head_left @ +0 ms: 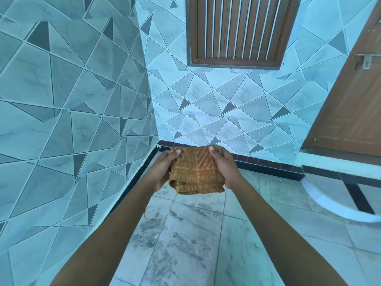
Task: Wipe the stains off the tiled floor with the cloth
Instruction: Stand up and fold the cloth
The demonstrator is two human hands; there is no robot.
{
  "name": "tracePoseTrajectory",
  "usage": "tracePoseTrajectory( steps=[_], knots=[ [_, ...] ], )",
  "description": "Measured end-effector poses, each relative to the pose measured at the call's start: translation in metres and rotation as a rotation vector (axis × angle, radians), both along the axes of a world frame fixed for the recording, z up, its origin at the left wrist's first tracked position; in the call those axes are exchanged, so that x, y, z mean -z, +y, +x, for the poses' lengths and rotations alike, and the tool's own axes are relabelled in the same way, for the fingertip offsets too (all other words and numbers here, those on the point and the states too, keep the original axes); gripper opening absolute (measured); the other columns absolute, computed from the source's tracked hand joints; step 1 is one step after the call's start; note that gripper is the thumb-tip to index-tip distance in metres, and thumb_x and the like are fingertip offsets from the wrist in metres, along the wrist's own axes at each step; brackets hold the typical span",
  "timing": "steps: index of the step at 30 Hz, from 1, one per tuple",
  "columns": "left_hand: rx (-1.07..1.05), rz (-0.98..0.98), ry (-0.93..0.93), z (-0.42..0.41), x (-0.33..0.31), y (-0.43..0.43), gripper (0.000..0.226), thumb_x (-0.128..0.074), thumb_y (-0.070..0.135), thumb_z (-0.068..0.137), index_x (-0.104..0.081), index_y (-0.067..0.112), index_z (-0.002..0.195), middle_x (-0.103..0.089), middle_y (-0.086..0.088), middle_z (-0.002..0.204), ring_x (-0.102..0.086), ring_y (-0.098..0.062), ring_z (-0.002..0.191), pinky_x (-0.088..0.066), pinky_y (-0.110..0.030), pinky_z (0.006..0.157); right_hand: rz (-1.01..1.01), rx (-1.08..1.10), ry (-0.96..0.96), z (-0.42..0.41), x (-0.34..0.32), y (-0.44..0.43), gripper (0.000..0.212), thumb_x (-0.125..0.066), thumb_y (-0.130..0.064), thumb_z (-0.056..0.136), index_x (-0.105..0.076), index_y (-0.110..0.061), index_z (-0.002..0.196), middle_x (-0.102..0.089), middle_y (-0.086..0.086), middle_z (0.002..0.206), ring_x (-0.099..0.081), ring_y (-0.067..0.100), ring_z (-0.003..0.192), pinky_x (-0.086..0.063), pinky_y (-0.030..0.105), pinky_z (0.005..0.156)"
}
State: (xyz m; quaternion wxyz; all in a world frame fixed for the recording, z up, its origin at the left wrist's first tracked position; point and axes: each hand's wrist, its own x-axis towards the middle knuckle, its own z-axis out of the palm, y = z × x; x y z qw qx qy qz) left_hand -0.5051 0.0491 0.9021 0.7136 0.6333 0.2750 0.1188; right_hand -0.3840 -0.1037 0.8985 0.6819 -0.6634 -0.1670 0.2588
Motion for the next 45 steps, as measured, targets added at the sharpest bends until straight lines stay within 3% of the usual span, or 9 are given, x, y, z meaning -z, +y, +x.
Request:
tracePoseTrajectory(
  steps=[4, 8, 13, 17, 21, 26, 33, 40, 45],
  knots=[
    [0.09, -0.238, -0.02, -0.006, 0.024, -0.012, 0.069, -0.078, 0.023, 0.071, -0.041, 0.012, 0.128, -0.062, -0.018, 0.117, -0.065, -0.032, 0.099, -0.054, -0.05, 0.084, 0.109, 0.129, 0.376, -0.009, 0.011, 0.001, 0.04, -0.065, -0.036, 0.087, -0.06, -0.005, 0.112, -0.068, 0.015, 0.1, -0.067, 0.028, 0.083, -0.056, 0.035, 0.062],
    [0.025, -0.334, -0.054, -0.008, 0.05, -0.011, 0.079, -0.082, 0.002, 0.061, -0.044, 0.006, 0.131, -0.061, -0.021, 0.121, -0.063, -0.035, 0.104, -0.054, -0.049, 0.086, 0.129, -0.071, 0.6, -0.015, 0.031, -0.009, 0.058, -0.075, -0.038, 0.073, -0.059, -0.004, 0.117, -0.066, 0.02, 0.114, -0.065, 0.036, 0.1, -0.056, 0.043, 0.075],
    [0.023, -0.309, -0.008, -0.006, 0.06, -0.006, 0.034, -0.065, 0.002, 0.081, -0.06, 0.006, 0.115, -0.067, -0.018, 0.111, -0.066, -0.031, 0.095, -0.056, -0.041, 0.082, 0.064, -0.156, 0.459, -0.021, 0.061, -0.028, 0.053, -0.074, -0.021, 0.08, -0.052, -0.006, 0.127, -0.064, 0.021, 0.118, -0.064, 0.037, 0.1, -0.055, 0.036, 0.063],
    [0.142, -0.303, 0.093, 0.004, 0.079, -0.018, 0.038, -0.072, 0.018, 0.08, -0.062, 0.017, 0.116, -0.069, -0.014, 0.111, -0.062, -0.035, 0.107, -0.043, -0.056, 0.099, -0.039, 0.072, 0.365, -0.025, 0.073, -0.048, 0.041, -0.07, -0.011, 0.083, -0.054, -0.005, 0.12, -0.066, 0.018, 0.111, -0.066, 0.029, 0.088, -0.053, 0.025, 0.052],
    [0.27, -0.295, 0.144, 0.024, 0.093, -0.051, 0.051, -0.084, 0.025, 0.064, -0.063, 0.027, 0.11, -0.066, -0.014, 0.104, -0.057, -0.035, 0.094, -0.042, -0.046, 0.088, -0.055, 0.202, 0.373, -0.027, 0.087, -0.088, 0.043, -0.073, -0.011, 0.08, -0.056, 0.001, 0.119, -0.066, 0.019, 0.108, -0.067, 0.028, 0.081, -0.051, 0.023, 0.05],
    [0.34, -0.217, 0.147, 0.065, 0.087, -0.121, 0.039, -0.074, 0.013, 0.078, -0.062, 0.021, 0.114, -0.07, -0.011, 0.103, -0.066, -0.032, 0.092, -0.053, -0.042, 0.08, -0.025, 0.191, 0.348, -0.019, 0.088, -0.167, 0.062, -0.08, -0.02, 0.072, -0.05, -0.012, 0.126, -0.065, 0.011, 0.118, -0.066, 0.028, 0.101, -0.057, 0.035, 0.076],
    [0.564, -0.15, 0.157, 0.126, 0.081, -0.27, 0.033, -0.072, 0.014, 0.079, -0.065, 0.013, 0.111, -0.071, -0.011, 0.102, -0.067, -0.032, 0.094, -0.054, -0.046, 0.086, -0.07, 0.553, 0.2, -0.009, 0.078, -0.306, 0.093, -0.083, -0.025, 0.06, -0.038, -0.022, 0.141, -0.055, 0.004, 0.131, -0.057, 0.025, 0.114, -0.052, 0.045, 0.092],
    [0.814, -0.132, 0.124, 0.168, 0.072, -0.469, 0.028, -0.069, 0.006, 0.08, -0.066, 0.013, 0.107, -0.071, -0.012, 0.102, -0.068, -0.028, 0.094, -0.055, -0.037, 0.08, -0.011, 0.881, 0.193, -0.018, 0.073, -0.495, 0.045, -0.074, -0.009, 0.077, -0.057, -0.013, 0.118, -0.067, 0.007, 0.109, -0.067, 0.022, 0.094, -0.056, 0.03, 0.07],
    [0.987, -0.097, 0.117, 0.184, 0.066, -0.615, 0.023, -0.07, 0.009, 0.08, -0.068, 0.015, 0.102, -0.072, -0.01, 0.1, -0.069, -0.026, 0.091, -0.056, -0.04, 0.081, 0.065, 1.105, 0.183, -0.036, 0.067, -0.622, 0.041, -0.073, -0.01, 0.079, -0.057, -0.015, 0.116, -0.068, 0.008, 0.105, -0.066, 0.024, 0.087, -0.049, 0.021, 0.05]
  ],
)
